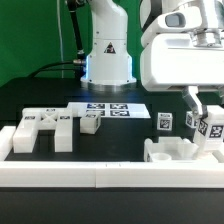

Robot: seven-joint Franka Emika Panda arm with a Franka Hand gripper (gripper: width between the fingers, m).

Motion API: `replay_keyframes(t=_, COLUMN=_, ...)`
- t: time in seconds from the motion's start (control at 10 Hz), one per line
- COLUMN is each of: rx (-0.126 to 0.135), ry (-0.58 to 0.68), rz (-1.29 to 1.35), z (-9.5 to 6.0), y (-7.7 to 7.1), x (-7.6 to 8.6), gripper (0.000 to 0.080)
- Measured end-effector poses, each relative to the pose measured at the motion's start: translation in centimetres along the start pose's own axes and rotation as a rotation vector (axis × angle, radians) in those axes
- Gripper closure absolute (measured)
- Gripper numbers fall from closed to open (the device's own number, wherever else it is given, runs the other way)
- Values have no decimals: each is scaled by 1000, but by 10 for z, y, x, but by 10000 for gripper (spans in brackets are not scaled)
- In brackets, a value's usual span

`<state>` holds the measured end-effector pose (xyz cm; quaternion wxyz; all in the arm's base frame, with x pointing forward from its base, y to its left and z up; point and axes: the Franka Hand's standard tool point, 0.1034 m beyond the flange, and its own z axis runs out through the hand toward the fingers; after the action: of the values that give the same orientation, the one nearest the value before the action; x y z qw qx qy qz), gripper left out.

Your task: Assemble chair

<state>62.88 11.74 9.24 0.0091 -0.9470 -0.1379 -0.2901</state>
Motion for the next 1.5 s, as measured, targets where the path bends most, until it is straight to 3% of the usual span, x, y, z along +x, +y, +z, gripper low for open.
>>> replay_keyframes(t=1.1, rx=-6, ry=39, rz=-10, z=8, y=0, x=-3, gripper=507)
replay_keyframes(t=1.2, rx=-6, ry=39, rz=-14, z=8, y=0, x=-3, gripper=317)
replay_keyframes(t=1.3, rx=-6, ry=38, rz=-16, z=8, y=0, x=-3, gripper=317)
replay_keyframes(t=1.4, rx=-6, ry=38, rz=-19, z=8, y=0, x=-3, gripper=182)
replay_keyframes(t=1.5, rx=-7, ry=37, rz=-23, z=8, y=1, x=-4, gripper=160)
